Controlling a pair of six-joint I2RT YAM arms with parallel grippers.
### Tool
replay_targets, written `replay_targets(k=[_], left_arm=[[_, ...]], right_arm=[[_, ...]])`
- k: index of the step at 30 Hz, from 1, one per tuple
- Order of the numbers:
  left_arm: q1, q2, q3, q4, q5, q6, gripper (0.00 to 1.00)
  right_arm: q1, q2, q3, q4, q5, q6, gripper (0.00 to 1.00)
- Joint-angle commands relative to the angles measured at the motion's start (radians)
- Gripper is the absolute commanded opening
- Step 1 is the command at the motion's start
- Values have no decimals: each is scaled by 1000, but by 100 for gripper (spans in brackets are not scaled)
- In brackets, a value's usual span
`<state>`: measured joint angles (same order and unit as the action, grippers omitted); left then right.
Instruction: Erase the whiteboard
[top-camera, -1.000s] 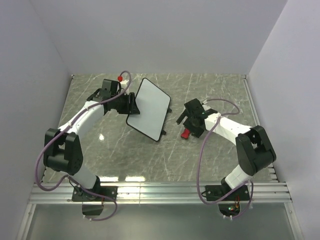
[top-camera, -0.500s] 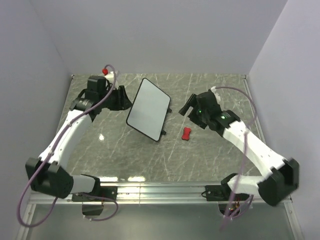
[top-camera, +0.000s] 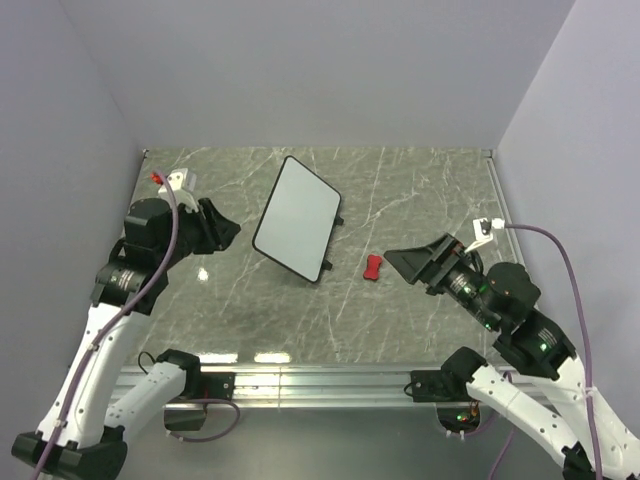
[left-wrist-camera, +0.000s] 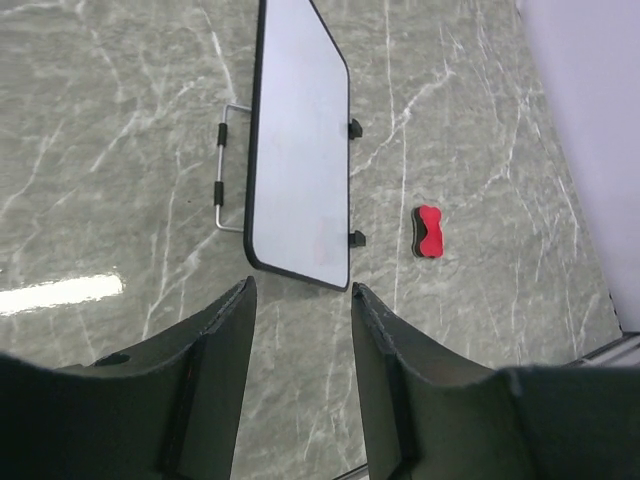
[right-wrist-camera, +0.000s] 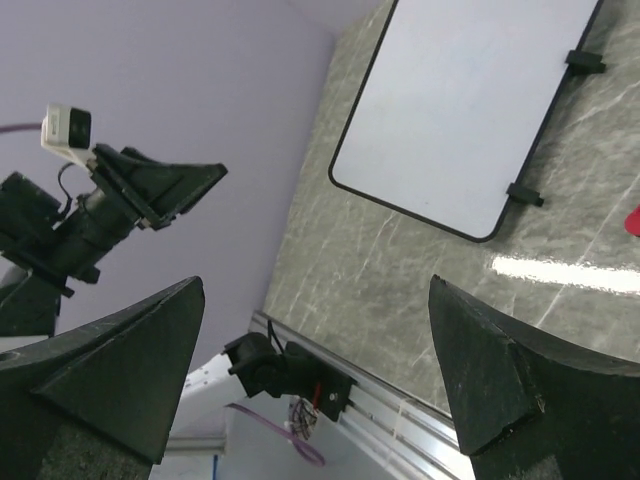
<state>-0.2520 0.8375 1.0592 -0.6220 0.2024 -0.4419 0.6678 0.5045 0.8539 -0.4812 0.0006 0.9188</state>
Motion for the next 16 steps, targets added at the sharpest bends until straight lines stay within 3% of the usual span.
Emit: replay_targets(k=[1, 10, 13, 16], left_arm=[[2, -37, 10, -33, -52, -23, 48], [3, -60, 85, -99, -129, -17, 48], [2, -61, 116, -131, -139, -11, 48], [2, -64, 137, -146, -152, -6, 48]], right_arm=[[-2, -41, -13, -43, 81, 26, 100], [-2, -126, -19, -148, 157, 106, 100], [-2, -162, -76, -37, 67, 68, 88], [-2, -152, -69, -77, 88, 115, 92]])
